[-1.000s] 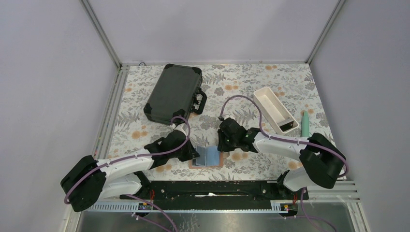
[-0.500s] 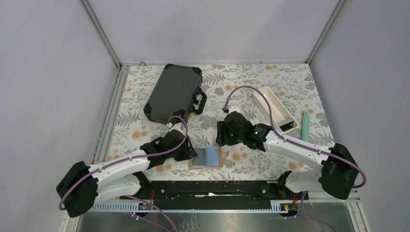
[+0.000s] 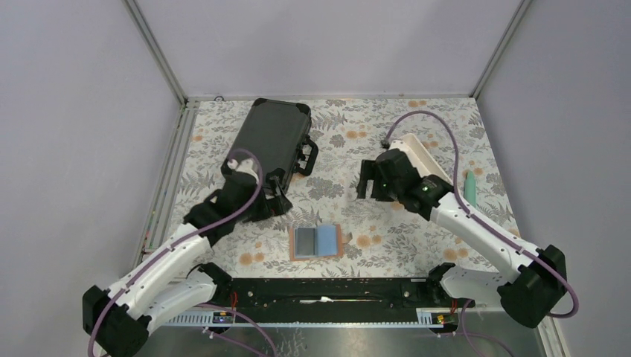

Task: Put the credit cards into the card holder
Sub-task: Pick up the credit card from the storage box.

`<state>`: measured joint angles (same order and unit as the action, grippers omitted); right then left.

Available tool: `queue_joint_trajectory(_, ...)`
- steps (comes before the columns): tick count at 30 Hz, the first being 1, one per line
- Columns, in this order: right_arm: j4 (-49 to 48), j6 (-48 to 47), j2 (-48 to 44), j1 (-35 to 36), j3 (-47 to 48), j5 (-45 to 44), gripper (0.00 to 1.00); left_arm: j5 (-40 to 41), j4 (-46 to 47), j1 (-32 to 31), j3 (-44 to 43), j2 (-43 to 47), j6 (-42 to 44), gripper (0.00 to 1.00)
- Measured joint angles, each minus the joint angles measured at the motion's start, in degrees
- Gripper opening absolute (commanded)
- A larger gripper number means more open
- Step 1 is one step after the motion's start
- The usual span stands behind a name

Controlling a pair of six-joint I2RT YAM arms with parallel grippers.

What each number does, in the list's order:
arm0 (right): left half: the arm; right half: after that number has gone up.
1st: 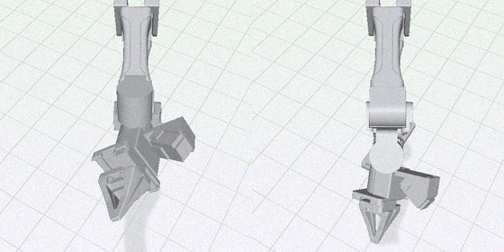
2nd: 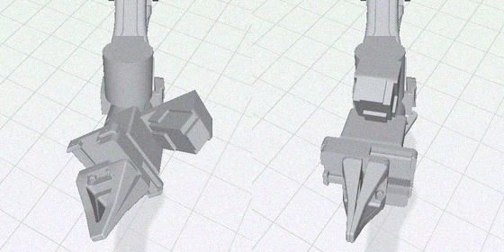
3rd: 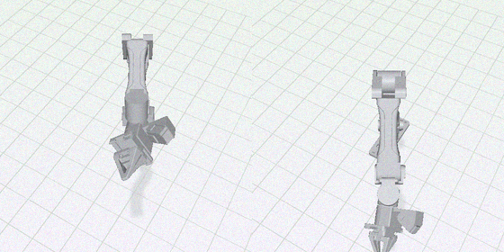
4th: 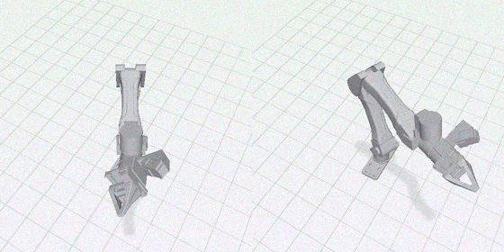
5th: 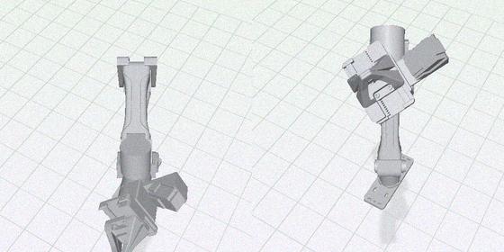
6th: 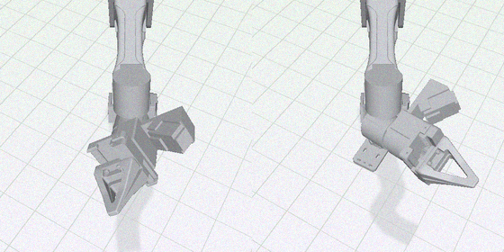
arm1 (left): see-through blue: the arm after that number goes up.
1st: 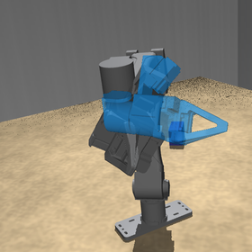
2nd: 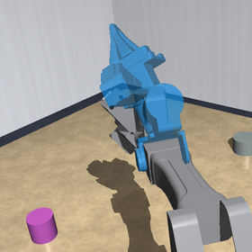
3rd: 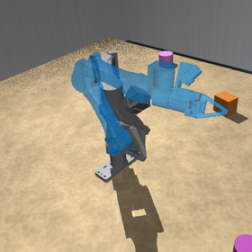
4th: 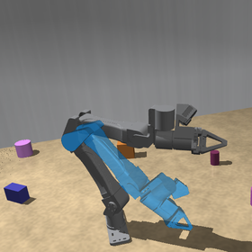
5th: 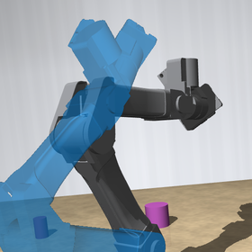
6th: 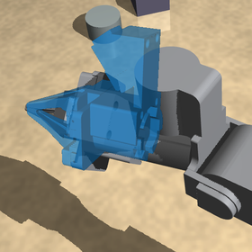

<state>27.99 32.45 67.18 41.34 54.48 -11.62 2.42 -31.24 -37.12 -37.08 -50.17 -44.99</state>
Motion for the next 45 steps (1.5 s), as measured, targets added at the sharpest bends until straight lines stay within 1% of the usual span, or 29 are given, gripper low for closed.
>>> queue_joint_trajectory(2,1.75,-0.87,-0.72,-4.96,0.28,-0.74,0.98,-0.87,-2.64,5.16,-4.81,0.46,3.80,0.99)
queue_joint_trajectory(4,3.54,-1.68,-1.42,-10.38,0.55,-1.25,0.99,-1.86,-4.48,9.27,-9.18,0.42,7.54,0.99)
queue_joint_trajectory(5,4.33,-2.27,-1.62,-13.97,0.76,-1.18,0.97,-2.45,-5.77,12.04,-12.46,0.13,10.38,0.99)
queue_joint_trajectory(8,5.70,-3.30,-0.96,-21.62,1.64,-1.18,0.89,-2.86,-7.37,17.66,-18.14,-0.66,16.46,0.99)
queue_joint_trajectory(9,6.03,-3.48,-0.15,-24.04,2.27,-1.11,0.88,-2.03,-7.82,19.28,-19.61,-0.98,18.27,0.99)
queue_joint_trajectory(12,5.62,-3.58,3.04,-30.84,3.87,-1.14,0.86,2.32,-7.69,21.88,-20.70,-1.27,21.84,0.99)
queue_joint_trajectory(16,4.87,-3.28,5.05,-36.96,3.98,-2.80,0.80,6.36,-7.30,22.80,-17.88,-1.44,24.92,0.99)
queue_joint_trajectory(20,2.86,-1.73,5.22,-40.04,3.56,-4.52,0.79,7.52,-7.89,23.50,-16.63,-2.43,26.08,0.99)
queue_joint_trajectory(24,0.55,0.61,6.12,-40.76,1.79,-5.90,0.79,7.52,-7.69,23.52,-16.50,-2.51,26.60,0.99)
queue_joint_trajectory(29,-0.57,2.12,9.40,-41.92,-0.63,-6.43,0.76,7.52,-7.72,23.52,-15.67,-2.54,26.75,0.99)
queue_joint_trajectory(33,-1.81,3.32,11.41,-43.01,-2.43,-7.04,0.74,7.52,-7.69,23.52,-15.58,-2.56,26.82,0.99)
queue_joint_trajectory(37,-3.45,4.13,12.59,-43.58,-4.02,-7.34,0.70,7.52,-7.69,23.52,-15.58,-2.56,26.86,0.99)
queue_joint_trajectory(42,-5.97,5.14,14.93,-44.37,-5.11,-7.19,0.67,7.52,-7.69,23.52,-15.56,-2.56,27.02,0.99)
queue_joint_trajectory(45,-7.10,5.57,15.91,-44.41,-5.29,-7.08,0.62,7.52,-7.69,23.52,-15.52,-2.56,27.02,0.99)
